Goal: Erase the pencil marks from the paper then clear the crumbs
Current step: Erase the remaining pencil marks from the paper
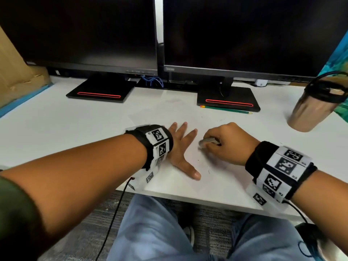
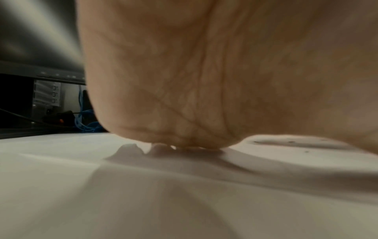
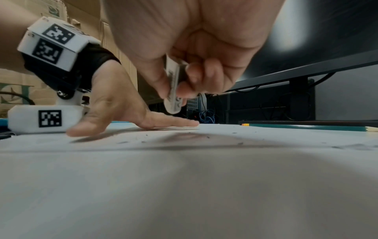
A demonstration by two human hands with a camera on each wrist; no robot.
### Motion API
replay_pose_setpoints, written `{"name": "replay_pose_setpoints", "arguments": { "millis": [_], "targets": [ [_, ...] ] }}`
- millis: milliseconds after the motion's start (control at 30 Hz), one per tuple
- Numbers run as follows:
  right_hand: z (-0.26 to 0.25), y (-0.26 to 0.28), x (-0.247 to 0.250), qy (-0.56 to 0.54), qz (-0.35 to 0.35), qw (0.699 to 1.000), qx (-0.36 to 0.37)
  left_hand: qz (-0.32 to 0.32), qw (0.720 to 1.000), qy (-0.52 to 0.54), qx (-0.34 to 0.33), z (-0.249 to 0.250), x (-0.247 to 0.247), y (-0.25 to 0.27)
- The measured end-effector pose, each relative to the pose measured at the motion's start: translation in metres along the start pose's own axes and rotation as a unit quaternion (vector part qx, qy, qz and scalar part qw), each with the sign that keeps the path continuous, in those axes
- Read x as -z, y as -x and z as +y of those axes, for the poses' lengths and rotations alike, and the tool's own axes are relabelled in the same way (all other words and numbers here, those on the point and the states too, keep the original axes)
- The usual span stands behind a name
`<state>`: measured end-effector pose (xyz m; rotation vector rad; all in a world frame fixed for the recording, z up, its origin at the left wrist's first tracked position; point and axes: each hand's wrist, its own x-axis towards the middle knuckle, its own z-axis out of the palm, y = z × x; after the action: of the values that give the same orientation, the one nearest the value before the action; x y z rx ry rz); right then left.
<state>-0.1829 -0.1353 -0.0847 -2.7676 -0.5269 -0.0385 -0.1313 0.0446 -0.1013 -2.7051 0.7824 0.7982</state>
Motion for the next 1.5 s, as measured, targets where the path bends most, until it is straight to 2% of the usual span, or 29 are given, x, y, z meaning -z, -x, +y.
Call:
{"name": "replay_pose_setpoints", "arguments": {
  "millis": [100,200,367,500,567,633,767,900,1033,1167,1300,1400,1500],
  "targets": [
    [0.002,0.0,0.004,0.005,-0.056,0.998,0.009,0.007,0.999,-0.004,-0.034,0.012,-0.001,0.0],
    [0.002,-0.002,0.008,0.056,-0.064,0.996,0.006,0.003,0.999,-0.02,-0.029,0.015,-0.006,-0.006],
    [-0.018,0.007,0.002,0.012,-0.131,0.986,0.098,-0.01,0.999,-0.047,-0.014,0.018,-0.003,-0.008],
    [-0.003,-0.008,0.004,0.07,-0.106,0.991,0.039,-0.01,0.998,-0.055,-0.006,0.022,0.001,-0.003],
    [-0.008,-0.008,-0.002,0.095,-0.123,0.985,0.068,-0.013,0.998,-0.058,-0.005,0.024,0.002,-0.002],
    [-0.015,-0.005,-0.005,0.065,-0.161,0.981,0.088,-0.018,0.998,-0.062,-0.005,0.023,0.002,-0.002],
    [-0.005,-0.015,0.005,0.1,-0.117,0.987,0.035,-0.013,0.998,-0.06,-0.008,0.024,0.001,-0.001],
    [-0.023,-0.007,-0.003,0.051,-0.154,0.982,0.098,-0.032,0.997,-0.064,-0.003,0.022,0.002,-0.001],
    [-0.01,-0.015,0.003,0.077,-0.11,0.99,0.049,-0.024,0.998,-0.063,-0.004,0.024,0.004,0.0],
    [-0.017,-0.006,-0.004,0.046,-0.155,0.983,0.09,-0.021,0.998,-0.061,-0.005,0.024,0.004,0.002],
    [-0.005,-0.007,0.005,0.065,-0.11,0.991,0.044,-0.012,0.998,-0.067,0.002,0.026,0.004,0.001],
    [-0.016,0.0,0.0,0.057,-0.132,0.984,0.102,-0.009,0.998,-0.068,-0.001,0.026,0.005,0.002],
    [-0.01,-0.003,0.007,0.045,-0.13,0.988,0.071,-0.009,0.997,-0.07,0.001,0.026,0.005,0.002]
  ]
}}
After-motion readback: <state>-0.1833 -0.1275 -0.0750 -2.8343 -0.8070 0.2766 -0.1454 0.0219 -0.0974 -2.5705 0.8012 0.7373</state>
